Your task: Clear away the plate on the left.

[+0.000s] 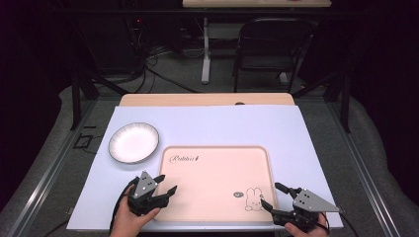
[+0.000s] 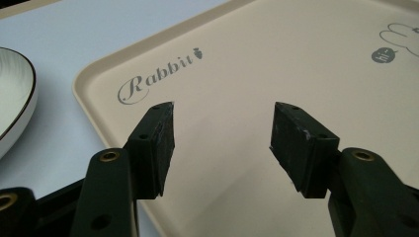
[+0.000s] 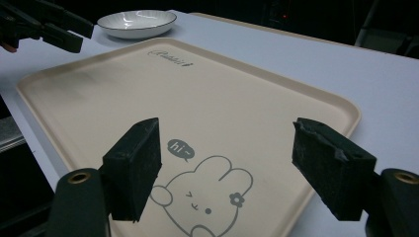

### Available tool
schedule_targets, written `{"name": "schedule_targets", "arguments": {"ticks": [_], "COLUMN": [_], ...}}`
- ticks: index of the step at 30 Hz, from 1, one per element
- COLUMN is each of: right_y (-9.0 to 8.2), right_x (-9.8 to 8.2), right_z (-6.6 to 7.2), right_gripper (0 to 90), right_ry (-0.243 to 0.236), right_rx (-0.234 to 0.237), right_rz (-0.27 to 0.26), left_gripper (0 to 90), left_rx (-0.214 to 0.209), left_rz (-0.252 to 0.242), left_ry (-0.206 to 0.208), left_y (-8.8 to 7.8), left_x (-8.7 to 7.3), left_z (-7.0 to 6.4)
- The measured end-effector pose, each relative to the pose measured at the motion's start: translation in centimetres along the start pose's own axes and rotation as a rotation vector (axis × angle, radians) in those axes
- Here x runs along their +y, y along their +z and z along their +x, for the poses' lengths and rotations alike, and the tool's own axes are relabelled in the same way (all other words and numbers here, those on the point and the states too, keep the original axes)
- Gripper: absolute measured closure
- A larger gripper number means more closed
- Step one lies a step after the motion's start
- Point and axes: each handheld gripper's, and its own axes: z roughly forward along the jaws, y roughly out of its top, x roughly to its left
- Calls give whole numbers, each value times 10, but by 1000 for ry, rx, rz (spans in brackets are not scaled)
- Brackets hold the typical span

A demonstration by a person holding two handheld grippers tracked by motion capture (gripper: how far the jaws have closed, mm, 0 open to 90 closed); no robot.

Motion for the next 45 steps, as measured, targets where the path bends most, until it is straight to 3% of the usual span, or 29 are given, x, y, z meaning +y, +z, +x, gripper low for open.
{"name": "schedule_targets", "arguments": {"ticks": [15, 36, 45], "right_y": [2, 1, 1], "right_x": [1, 1, 1], "right_z": [3, 3, 2], "right_gripper": [265, 265, 265], "right_ry": [-12, -5, -8], "right_rx": [10, 9, 12], "right_rz": [1, 1, 1], "left_gripper": [414, 387, 389], "left_rx": [12, 83, 116], "left_rz": [24, 51, 55], "left_ry": [-83, -238, -262], "left_y": [-3, -13, -18], "left_x": [-5, -11, -13], "left_z": [9, 32, 40]}}
